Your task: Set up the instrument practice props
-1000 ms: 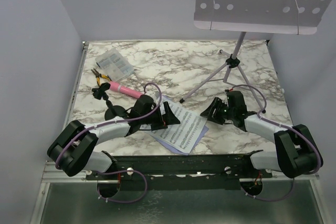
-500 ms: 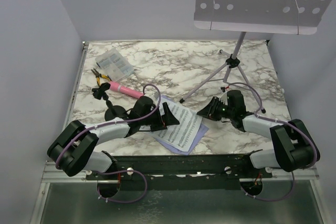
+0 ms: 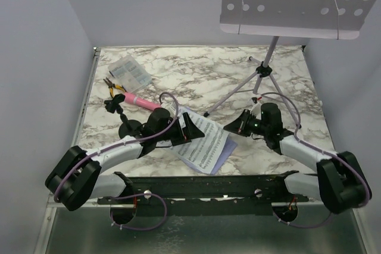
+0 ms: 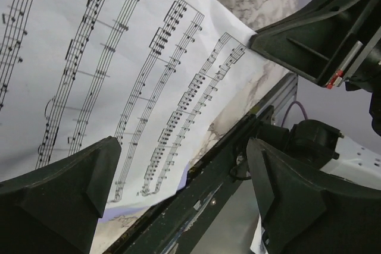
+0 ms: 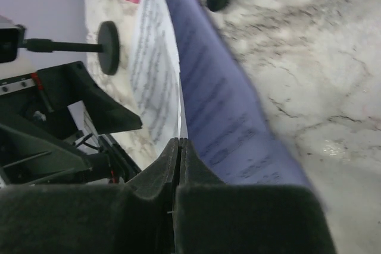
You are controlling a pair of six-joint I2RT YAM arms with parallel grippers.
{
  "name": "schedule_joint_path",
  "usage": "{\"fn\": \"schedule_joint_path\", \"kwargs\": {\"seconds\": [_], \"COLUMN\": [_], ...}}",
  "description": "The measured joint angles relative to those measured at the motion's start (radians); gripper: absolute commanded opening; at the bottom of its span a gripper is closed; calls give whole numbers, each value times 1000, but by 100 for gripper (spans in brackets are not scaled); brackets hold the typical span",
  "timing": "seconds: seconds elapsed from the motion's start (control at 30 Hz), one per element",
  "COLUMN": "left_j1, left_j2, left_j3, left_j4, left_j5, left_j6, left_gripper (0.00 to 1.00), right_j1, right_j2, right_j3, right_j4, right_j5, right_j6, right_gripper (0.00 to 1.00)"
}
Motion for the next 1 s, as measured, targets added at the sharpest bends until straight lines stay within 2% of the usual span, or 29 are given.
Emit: {"fn": "schedule_joint_path", "kwargs": {"seconds": [0.13,0.27,0.43,0.7,0.83,1.0], "left_j1": [0,0,0,0,0,0], "left_j2": [-72,-159,-225,-201,-111,72], "left_j3": [4,5,4,-34,-40,-16], "left_j4": [0,1,8,74,157,243], "left_j5": [-1,-10,-65,-126,-130,-77], "left_j6": [-4,-27,-93,-248,-349,-466], "left_gripper": [97,97,99,99,99,99], "right_j1": [0,2,2,2,2,2], "right_j2": [-234,-513,-748,-936,-1001,-1017], "right_j3": [1,1,-18,-108,-141,-141], "right_j4": [-76,-148,-172,-304,-381,-440], "right_j5": [50,178,339,503,565,623], "right_j6": [10,83,196,393,460,513], "right_gripper": [0,0,0,0,0,0]}}
